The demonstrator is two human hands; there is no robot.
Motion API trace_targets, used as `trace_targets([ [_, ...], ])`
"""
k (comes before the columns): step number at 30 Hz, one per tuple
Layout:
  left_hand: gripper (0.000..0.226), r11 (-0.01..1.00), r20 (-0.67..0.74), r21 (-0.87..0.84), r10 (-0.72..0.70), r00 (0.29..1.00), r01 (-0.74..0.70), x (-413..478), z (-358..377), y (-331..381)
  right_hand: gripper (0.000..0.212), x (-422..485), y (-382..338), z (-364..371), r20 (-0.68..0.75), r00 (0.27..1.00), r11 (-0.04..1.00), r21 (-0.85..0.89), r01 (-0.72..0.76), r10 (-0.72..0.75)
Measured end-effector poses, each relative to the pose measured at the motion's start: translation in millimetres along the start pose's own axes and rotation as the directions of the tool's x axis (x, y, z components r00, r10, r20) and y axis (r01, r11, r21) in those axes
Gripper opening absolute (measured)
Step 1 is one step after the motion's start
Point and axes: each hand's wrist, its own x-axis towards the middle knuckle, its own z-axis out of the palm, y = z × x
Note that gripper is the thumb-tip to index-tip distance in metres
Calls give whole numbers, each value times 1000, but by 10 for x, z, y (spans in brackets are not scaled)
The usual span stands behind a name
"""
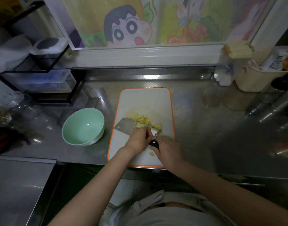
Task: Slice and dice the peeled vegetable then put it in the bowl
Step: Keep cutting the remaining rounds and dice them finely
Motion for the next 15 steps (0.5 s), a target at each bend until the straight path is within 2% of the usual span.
trace_targets([
  [3,19,998,24,-30,-51,998,52,0,-11,11,37,1,-1,9,-1,1000,1000,-25,7,-7],
  [5,17,999,68,-8,-53,996,54,6,-25,24,38,-3,-5,12,9,1000,999,-51,12,-12],
  [12,17,991,84,134,9,996,-20,5,-23,16,36,39,-2,23,-11,1000,1000,6,5,-5],
  [15,14,995,95,71,61,994,-68,15,-19,-38,34,64,22,19,-2,1000,1000,9,-12,12],
])
